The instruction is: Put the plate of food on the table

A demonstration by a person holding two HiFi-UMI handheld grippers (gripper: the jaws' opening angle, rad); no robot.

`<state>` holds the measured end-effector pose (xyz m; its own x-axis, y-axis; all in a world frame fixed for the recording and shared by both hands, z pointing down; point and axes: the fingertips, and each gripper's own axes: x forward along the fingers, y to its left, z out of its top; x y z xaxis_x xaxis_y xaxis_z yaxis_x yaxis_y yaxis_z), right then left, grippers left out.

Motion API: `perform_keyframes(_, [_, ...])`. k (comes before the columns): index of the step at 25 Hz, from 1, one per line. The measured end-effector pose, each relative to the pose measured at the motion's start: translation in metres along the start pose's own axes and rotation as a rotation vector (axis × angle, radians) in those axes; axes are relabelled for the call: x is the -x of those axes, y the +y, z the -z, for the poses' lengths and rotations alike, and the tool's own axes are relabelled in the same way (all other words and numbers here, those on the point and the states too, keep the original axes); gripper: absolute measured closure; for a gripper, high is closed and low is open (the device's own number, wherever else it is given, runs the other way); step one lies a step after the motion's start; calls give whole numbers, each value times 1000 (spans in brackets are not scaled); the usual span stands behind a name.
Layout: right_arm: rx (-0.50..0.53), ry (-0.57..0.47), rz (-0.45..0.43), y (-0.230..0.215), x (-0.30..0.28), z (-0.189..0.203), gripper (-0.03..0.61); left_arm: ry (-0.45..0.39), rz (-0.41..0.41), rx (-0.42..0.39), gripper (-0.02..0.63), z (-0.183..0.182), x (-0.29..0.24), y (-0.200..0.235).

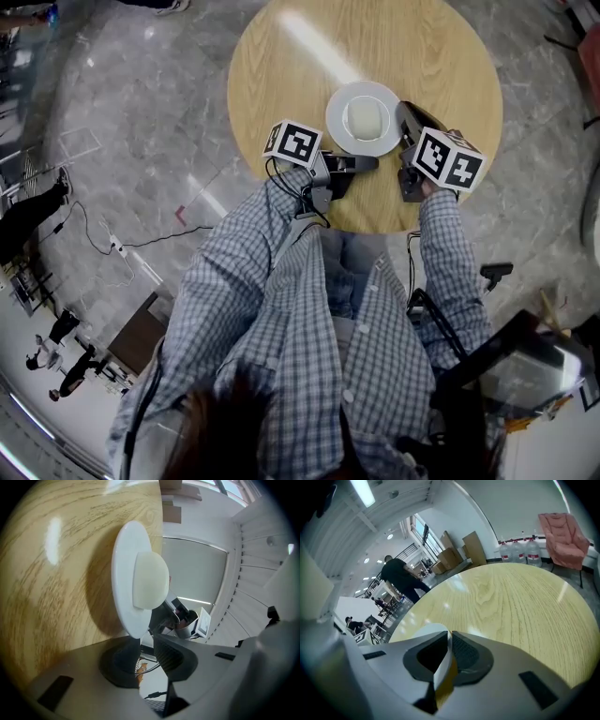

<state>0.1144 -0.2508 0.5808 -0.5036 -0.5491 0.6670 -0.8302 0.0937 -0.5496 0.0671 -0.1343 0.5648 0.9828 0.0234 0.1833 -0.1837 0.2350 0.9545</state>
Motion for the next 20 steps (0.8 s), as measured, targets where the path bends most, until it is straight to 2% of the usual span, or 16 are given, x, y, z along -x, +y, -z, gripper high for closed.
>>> perform_keyframes(5, [169,20,34,2,-6,-4,541,-18,40,33,542,3,2,-4])
perform_keyframes(13, [173,21,47,-5,-5,-4,541,-68,34,39,543,-1,7,-2])
perform_keyframes(17, [223,28,68,-7,-7,-4,541,-90,51,28,543,-4,8,-4])
perform_keyframes(20, [276,27,92,-8,-7,-6,541,-142,82,8,546,-9,10,-9])
